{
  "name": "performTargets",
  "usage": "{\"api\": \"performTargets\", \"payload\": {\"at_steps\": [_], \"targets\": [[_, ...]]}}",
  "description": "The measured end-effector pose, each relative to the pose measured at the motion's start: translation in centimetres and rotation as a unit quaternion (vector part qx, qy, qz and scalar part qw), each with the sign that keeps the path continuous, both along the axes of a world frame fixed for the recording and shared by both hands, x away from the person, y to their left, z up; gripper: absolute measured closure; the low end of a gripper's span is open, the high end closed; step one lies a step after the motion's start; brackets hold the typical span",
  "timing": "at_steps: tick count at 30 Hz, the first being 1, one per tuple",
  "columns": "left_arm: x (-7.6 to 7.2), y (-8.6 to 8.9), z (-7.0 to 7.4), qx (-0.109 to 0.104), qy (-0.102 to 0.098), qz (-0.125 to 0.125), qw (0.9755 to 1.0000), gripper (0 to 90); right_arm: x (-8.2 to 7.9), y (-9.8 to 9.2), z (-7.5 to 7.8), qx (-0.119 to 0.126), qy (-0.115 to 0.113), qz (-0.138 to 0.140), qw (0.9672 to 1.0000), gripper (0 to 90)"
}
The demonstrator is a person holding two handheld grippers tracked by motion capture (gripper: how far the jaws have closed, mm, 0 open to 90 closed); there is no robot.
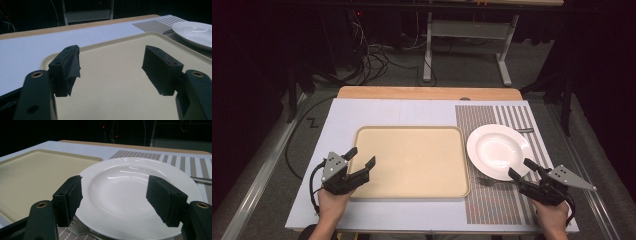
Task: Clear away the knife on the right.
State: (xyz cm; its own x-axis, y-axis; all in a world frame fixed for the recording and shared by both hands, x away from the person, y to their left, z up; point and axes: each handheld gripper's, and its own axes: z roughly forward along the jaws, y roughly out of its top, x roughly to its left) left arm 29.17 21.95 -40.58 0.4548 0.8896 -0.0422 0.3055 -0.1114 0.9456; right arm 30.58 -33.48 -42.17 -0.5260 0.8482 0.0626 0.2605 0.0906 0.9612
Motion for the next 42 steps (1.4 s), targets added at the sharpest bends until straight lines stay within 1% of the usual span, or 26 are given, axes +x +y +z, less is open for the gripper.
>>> {"api": "performTargets", "payload": {"at_steps": [9,15,16,19,22,24,30,32,35,38,42], "targets": [[-0.1,0.04,-0.02,0.0,0.001,0.001,1.0,31.0,0.02,0.07,0.03,0.0,0.0,0.001,1.0,29.3],[-0.11,0.01,-0.03,0.0,0.001,0.001,1.0,31.0,0.02,-0.17,0.05,0.008,0.003,-0.005,1.0,28.9],[-0.1,0.01,-0.03,0.001,0.001,0.001,1.0,31.0,0.02,-0.22,0.07,0.012,0.004,-0.005,0.9999,29.1],[-0.12,0.02,-0.03,0.001,0.001,0.001,1.0,31.0,-0.02,-0.22,0.13,0.008,0.0,-0.008,0.9999,29.1],[-0.12,0.02,-0.04,0.001,0.001,0.002,1.0,31.0,-0.18,-0.27,0.25,0.013,-0.007,-0.007,0.9999,30.5],[-0.12,0.0,-0.04,0.002,0.001,0.003,1.0,30.9,-0.12,-0.4,0.18,0.022,-0.001,-0.004,0.9997,30.5],[-0.17,0.04,-0.03,0.001,0.001,0.005,1.0,30.9,-0.2,-0.49,0.23,0.029,0.002,-0.005,0.9996,30.9],[-0.16,-0.01,-0.06,0.001,0.001,0.003,1.0,30.9,-0.12,-0.47,0.26,0.028,0.007,-0.004,0.9996,30.2],[-0.19,-0.04,-0.05,0.001,0.002,0.002,1.0,31.0,-0.04,-0.43,0.27,0.026,0.008,-0.004,0.9996,29.9],[-0.2,-0.05,-0.07,0.002,0.003,0.002,1.0,30.9,0.06,-0.25,0.28,0.019,0.01,-0.003,0.9998,29.2],[-0.31,0.15,-0.05,-0.001,0.005,0.009,0.9999,30.9,0.25,-0.16,0.34,0.008,0.005,-0.006,0.9999,28.9]]}}
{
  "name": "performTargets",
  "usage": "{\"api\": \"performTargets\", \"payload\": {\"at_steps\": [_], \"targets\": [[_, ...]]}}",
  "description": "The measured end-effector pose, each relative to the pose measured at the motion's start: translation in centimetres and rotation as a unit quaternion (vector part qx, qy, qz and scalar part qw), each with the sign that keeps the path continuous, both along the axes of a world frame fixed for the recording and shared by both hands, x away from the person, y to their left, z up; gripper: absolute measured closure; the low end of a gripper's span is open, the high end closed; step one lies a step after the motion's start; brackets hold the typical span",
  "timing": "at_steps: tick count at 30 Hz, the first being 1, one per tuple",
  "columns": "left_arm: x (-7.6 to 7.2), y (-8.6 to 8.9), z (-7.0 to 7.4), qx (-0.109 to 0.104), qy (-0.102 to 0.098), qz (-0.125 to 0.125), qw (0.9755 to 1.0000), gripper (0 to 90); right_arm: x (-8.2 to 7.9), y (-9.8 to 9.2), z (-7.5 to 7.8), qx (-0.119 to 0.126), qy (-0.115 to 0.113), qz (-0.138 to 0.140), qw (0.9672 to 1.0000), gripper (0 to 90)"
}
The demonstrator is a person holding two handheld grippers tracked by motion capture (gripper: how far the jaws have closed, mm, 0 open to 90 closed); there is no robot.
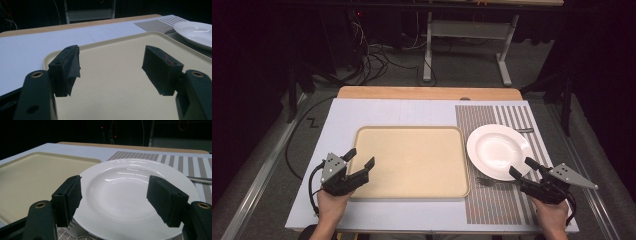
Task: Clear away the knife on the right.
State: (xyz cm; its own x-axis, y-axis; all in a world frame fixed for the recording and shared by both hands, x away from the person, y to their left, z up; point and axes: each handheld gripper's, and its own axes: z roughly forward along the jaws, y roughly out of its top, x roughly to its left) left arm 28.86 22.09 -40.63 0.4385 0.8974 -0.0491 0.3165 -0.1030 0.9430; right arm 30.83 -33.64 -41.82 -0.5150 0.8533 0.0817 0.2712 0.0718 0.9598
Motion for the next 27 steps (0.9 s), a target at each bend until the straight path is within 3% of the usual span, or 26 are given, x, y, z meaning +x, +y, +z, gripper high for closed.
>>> {"api": "performTargets", "payload": {"at_steps": [10,27], "targets": [[0.0,-0.2,-0.1,0.008,0.0,0.0,1.0,30.9,1.0,0.0,0.2,-0.002,0.022,-0.006,0.9997,28.9],[0.2,-0.2,-0.1,0.008,0.0,0.003,1.0,30.9,2.6,-0.2,0.7,-0.012,0.019,-0.02,0.9995,29.2]]}}
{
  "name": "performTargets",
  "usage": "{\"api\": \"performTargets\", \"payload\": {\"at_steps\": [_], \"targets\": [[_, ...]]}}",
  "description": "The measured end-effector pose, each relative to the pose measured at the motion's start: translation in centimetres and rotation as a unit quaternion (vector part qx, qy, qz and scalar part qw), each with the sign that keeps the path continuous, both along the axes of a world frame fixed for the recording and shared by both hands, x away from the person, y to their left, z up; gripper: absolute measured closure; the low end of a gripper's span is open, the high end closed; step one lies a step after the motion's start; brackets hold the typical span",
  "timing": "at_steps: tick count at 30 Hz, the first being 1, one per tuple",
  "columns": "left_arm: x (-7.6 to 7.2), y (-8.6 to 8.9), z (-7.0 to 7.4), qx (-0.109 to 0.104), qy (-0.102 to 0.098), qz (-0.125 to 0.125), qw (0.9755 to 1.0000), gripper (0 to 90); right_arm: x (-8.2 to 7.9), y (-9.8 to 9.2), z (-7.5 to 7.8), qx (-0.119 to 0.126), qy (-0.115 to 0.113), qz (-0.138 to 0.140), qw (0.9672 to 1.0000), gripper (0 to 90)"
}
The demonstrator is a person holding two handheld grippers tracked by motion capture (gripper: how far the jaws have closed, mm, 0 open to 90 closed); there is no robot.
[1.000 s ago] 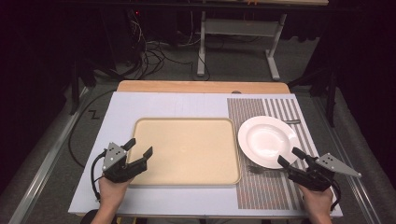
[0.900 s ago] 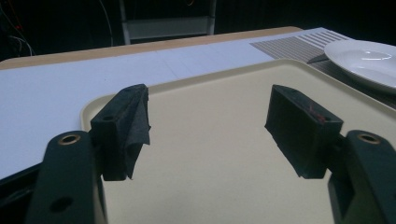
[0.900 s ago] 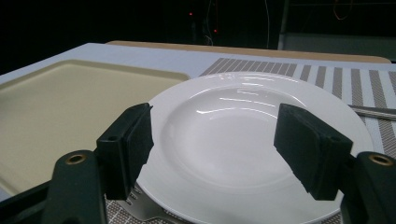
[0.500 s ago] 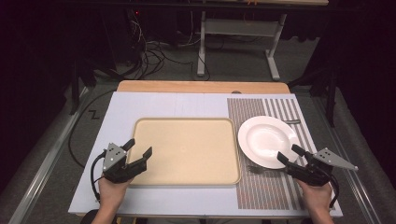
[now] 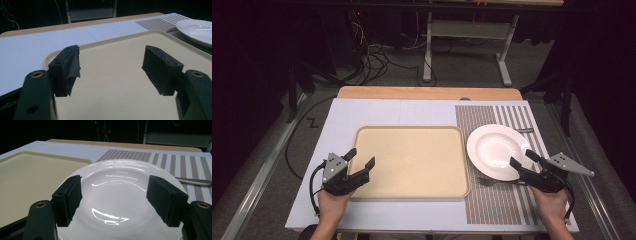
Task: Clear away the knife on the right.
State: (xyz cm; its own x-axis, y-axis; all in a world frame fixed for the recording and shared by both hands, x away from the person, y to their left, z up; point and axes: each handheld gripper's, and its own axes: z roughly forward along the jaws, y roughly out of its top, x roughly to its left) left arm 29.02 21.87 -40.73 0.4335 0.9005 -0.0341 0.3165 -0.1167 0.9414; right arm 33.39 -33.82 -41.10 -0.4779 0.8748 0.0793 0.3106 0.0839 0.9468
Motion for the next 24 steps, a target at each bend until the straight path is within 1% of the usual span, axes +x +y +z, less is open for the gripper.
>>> {"api": "performTargets", "payload": {"at_steps": [7,12,13,21,24], "targets": [[0.0,0.0,0.0,0.0,0.0,0.0,1.0,30.9,0.7,0.1,0.1,-0.002,0.0,-0.001,1.0,29.3],[0.0,0.0,0.0,0.001,0.0,0.001,1.0,30.9,1.3,0.1,0.2,-0.004,0.005,-0.003,1.0,29.6],[0.0,0.0,0.0,0.001,0.0,0.001,1.0,30.9,1.7,0.1,0.3,-0.006,0.005,-0.004,1.0,29.7],[0.0,0.0,0.0,0.0,0.0,0.002,1.0,30.9,2.9,0.4,0.8,-0.015,0.011,-0.006,0.9998,30.1],[0.0,0.0,0.0,0.0,0.0,0.003,1.0,30.9,3.5,0.6,1.0,-0.017,0.017,-0.009,0.9997,30.6]]}}
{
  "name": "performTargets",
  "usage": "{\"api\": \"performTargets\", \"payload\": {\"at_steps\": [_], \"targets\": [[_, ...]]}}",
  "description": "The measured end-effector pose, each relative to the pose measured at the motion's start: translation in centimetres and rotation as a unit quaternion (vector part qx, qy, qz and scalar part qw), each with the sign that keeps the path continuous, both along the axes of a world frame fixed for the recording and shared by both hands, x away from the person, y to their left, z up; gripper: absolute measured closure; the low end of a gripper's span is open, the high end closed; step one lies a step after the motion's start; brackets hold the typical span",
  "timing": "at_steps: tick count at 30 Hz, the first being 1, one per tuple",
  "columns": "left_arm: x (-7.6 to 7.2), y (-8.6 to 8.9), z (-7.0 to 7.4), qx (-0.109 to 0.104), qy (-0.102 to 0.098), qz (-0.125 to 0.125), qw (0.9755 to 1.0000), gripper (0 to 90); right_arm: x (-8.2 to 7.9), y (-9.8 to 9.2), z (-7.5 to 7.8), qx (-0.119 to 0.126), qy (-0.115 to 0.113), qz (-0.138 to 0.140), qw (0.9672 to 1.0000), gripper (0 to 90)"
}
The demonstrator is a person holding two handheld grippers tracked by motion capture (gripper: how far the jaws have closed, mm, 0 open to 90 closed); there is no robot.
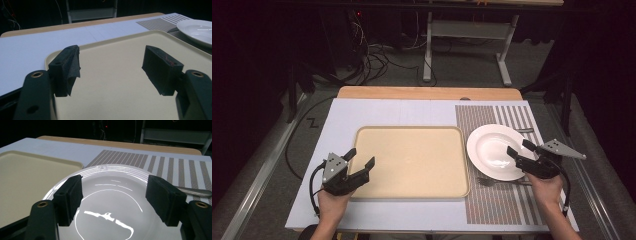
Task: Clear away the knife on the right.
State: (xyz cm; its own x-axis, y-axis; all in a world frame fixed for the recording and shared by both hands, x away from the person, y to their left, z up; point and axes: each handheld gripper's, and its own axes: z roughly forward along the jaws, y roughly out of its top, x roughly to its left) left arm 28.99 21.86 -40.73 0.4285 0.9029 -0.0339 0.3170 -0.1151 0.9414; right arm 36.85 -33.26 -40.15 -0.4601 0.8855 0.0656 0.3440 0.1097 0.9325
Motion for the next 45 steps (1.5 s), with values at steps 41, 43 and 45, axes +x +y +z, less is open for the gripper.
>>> {"api": "performTargets", "payload": {"at_steps": [41,43,45], "targets": [[0.4,-0.2,-0.1,-0.001,0.008,0.005,1.0,30.8,9.8,-1.6,3.4,-0.076,0.126,-0.002,0.9892,35.5],[0.4,-0.3,-0.2,-0.001,0.01,0.006,0.9999,30.7,10.4,-1.8,3.6,-0.084,0.139,0.0,0.9867,35.5],[0.4,-0.2,-0.2,-0.002,0.01,0.008,0.9999,30.7,10.8,-2.0,3.8,-0.086,0.149,0.002,0.985,35.6]]}}
